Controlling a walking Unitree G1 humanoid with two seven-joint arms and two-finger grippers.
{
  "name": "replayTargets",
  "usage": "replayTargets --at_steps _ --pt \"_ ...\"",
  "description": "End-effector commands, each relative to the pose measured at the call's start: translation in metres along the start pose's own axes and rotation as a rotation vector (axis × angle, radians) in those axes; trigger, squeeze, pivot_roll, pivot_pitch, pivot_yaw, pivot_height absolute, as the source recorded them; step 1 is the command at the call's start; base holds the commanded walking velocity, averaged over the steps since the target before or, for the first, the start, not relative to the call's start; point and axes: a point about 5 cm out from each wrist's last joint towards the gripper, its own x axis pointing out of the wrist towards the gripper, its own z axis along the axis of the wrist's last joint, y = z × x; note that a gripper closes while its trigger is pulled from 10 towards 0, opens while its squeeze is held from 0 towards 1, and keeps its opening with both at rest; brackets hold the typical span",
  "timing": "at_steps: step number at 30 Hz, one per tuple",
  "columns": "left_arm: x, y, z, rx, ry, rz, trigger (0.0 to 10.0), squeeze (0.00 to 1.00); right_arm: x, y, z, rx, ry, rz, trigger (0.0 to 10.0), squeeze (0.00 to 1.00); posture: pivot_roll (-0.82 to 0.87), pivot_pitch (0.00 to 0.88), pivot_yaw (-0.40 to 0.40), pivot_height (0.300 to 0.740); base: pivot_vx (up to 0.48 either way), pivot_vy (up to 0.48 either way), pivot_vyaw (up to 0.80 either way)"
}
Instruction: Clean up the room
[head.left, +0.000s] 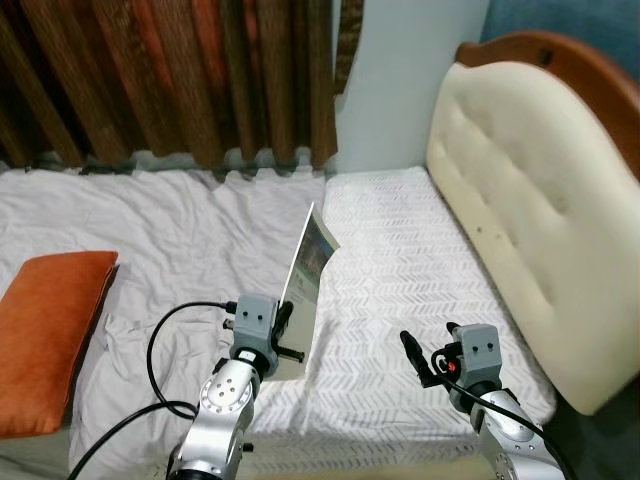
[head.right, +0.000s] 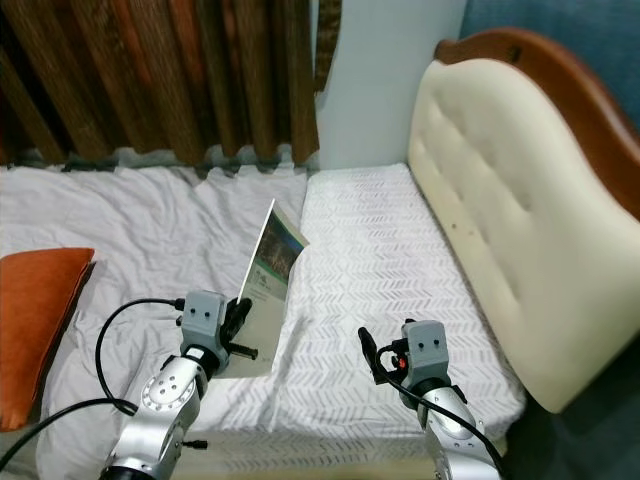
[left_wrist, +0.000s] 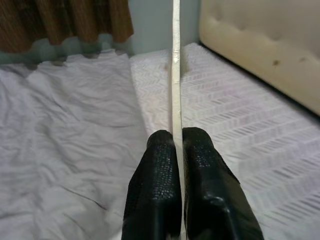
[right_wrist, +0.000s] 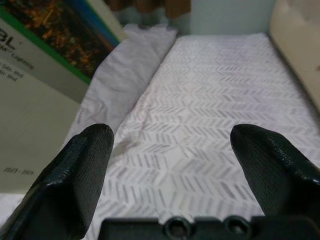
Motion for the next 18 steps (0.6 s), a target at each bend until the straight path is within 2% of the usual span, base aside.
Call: replayTargets --at_steps 1,6,9,18 --pt "0.0055 -0.0017 0.0092 0.005 -0.039 -0.016 10.0 0.0 -0.0014 -0.0032 0.0011 -0.004 -0.001 -0.006 10.0 0.0 -0.09 0.012 0.007 0.74 0.48 0.0 0.0" --pt "0.0065 -0.0014 0.0066 0.026 -0.02 -0.001 10.0 0.0 -0.0018 -0.003 0.0004 -0.004 0.002 -0.007 10.0 0.0 -0.09 0.012 0.007 0.74 0.403 0.0 0.0" --pt "0.0065 -0.0039 0.0071 0.005 -0.029 -0.015 10.0 0.0 -0.0022 -0.0033 0.0006 -0.002 0.002 -0.008 10.0 0.0 -0.1 0.02 0.011 0.74 0.0 0.0 0.0" --pt "0.0086 -0.0069 0.0063 0.012 -0.022 -0.028 10.0 0.0 -0.0029 -0.0036 0.0 -0.001 0.005 -0.009 10.0 0.0 -0.1 0.021 0.011 0.74 0.352 -0.322 0.0"
